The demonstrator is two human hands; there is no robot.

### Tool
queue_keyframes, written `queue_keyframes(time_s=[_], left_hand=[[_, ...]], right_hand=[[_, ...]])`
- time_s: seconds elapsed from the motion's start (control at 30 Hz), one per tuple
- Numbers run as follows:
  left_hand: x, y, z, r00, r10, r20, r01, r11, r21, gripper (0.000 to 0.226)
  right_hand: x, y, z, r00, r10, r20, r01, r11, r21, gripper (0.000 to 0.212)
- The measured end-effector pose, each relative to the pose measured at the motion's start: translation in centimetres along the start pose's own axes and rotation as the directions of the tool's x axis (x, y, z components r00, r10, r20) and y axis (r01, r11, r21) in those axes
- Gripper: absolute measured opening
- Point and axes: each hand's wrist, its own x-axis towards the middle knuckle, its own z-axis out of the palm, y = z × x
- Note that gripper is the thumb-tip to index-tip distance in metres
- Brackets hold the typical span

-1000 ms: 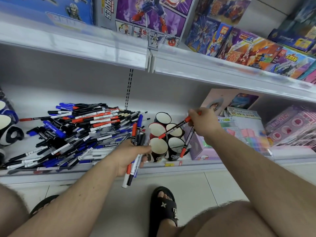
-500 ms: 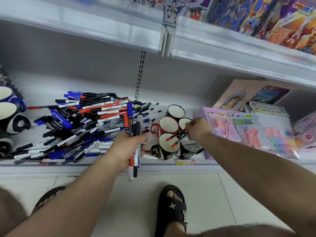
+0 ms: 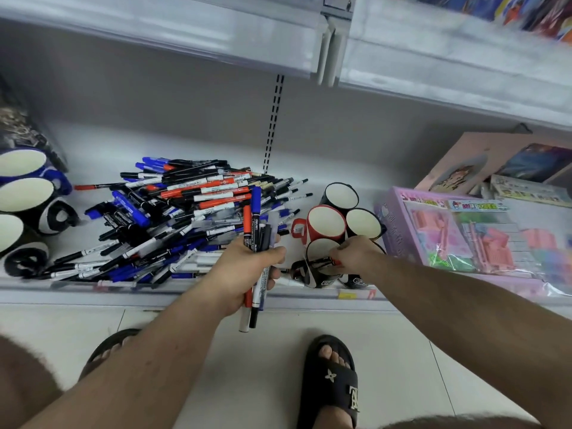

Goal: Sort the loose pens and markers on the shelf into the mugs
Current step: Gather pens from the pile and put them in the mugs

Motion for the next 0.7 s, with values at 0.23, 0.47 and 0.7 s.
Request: queue_keyframes(time_s=[0.23, 0.47, 0.7], left_hand=[[-1.5, 0.7, 0.4, 0.99, -0.013, 0.141, 0.022, 0.998, -0.061, 0.019], [-3.5, 2.3, 1.3, 0.933, 0.002, 0.36, 0.035, 0.995, -0.096, 0.037], [-6.4, 3.4, 2.6, 0.859, -0.036, 0.51, 0.072, 0.996, -0.05, 0.029]], right_hand=[[-4.3, -2.7, -3.5, 0.947, -0.231, -0.224, 0.11, 0.886, -0.45, 0.022], [-12.9, -8.9, -6.0, 0.937, -0.35, -0.009, 0.348, 0.927, 0.143, 0.023], [-20.9, -10.9, -5.6, 0.826, -0.547, 0.133, 0.545, 0.837, 0.06, 0.02]])
